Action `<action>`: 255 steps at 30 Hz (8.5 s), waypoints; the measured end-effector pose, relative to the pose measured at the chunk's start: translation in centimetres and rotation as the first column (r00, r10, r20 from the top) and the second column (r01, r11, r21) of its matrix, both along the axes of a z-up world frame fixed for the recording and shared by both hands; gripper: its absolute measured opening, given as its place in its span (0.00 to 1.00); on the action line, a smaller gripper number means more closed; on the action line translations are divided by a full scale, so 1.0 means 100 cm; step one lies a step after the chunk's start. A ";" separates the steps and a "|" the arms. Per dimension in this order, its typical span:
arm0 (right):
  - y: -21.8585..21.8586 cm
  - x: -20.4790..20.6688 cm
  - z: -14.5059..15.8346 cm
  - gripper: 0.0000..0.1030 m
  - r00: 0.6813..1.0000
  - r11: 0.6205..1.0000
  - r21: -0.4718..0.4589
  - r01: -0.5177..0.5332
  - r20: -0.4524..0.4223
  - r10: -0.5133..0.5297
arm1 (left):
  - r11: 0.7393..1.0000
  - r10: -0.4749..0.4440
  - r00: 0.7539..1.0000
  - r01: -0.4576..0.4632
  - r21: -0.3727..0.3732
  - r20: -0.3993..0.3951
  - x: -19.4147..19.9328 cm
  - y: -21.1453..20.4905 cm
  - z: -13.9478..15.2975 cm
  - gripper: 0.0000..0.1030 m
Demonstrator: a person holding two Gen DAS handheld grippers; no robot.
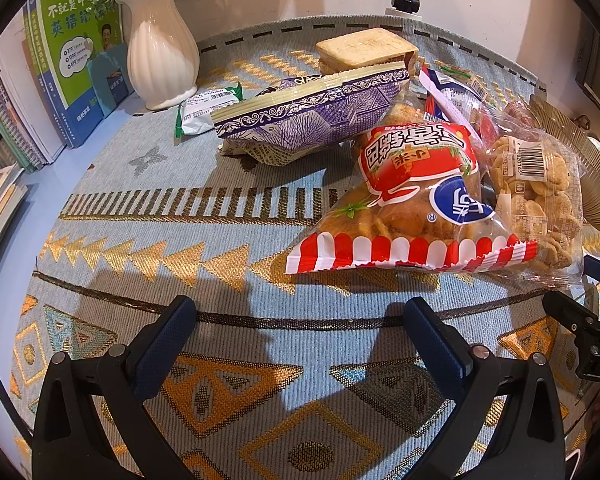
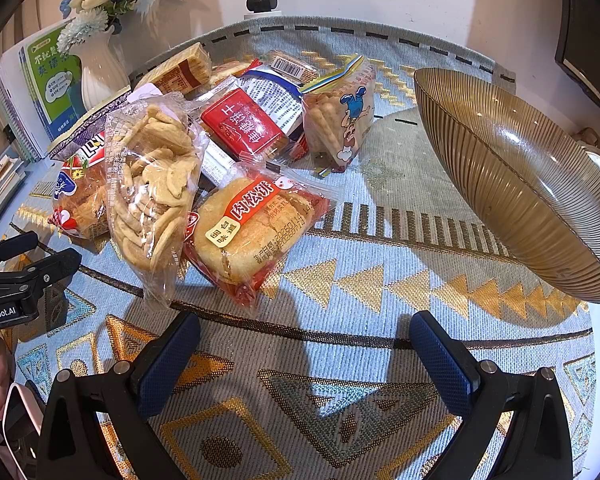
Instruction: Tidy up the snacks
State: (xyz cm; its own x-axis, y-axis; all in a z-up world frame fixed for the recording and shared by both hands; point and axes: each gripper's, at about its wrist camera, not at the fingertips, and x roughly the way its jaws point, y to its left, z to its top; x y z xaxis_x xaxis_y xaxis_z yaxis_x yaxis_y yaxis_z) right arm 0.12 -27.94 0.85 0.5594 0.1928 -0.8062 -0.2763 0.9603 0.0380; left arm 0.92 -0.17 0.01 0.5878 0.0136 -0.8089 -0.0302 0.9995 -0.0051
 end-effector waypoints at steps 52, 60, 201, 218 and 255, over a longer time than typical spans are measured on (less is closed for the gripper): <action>-0.033 -0.010 0.010 1.00 0.997 0.966 0.252 -0.062 -0.033 0.073 | 0.999 -0.043 0.999 0.042 -0.035 -0.011 -0.017 0.006 0.003 1.00; -0.020 -0.006 0.066 1.00 0.981 0.893 0.406 -0.192 0.074 0.177 | 0.983 -0.079 0.991 0.095 -0.156 0.108 -0.008 0.007 0.052 1.00; 0.006 0.051 0.093 1.00 0.991 0.958 0.259 -0.126 0.082 0.108 | 0.999 0.030 0.994 -0.029 -0.016 0.104 0.077 0.006 0.103 0.86; 0.043 0.055 0.009 1.00 0.994 0.991 0.098 -0.095 -0.034 0.099 | 0.992 -0.067 0.997 0.070 -0.108 0.035 0.062 0.064 0.018 0.90; 0.046 0.051 -0.008 1.00 0.997 0.996 0.019 -0.082 0.018 0.082 | 0.998 -0.055 0.998 0.055 -0.003 -0.008 0.073 0.055 -0.021 1.00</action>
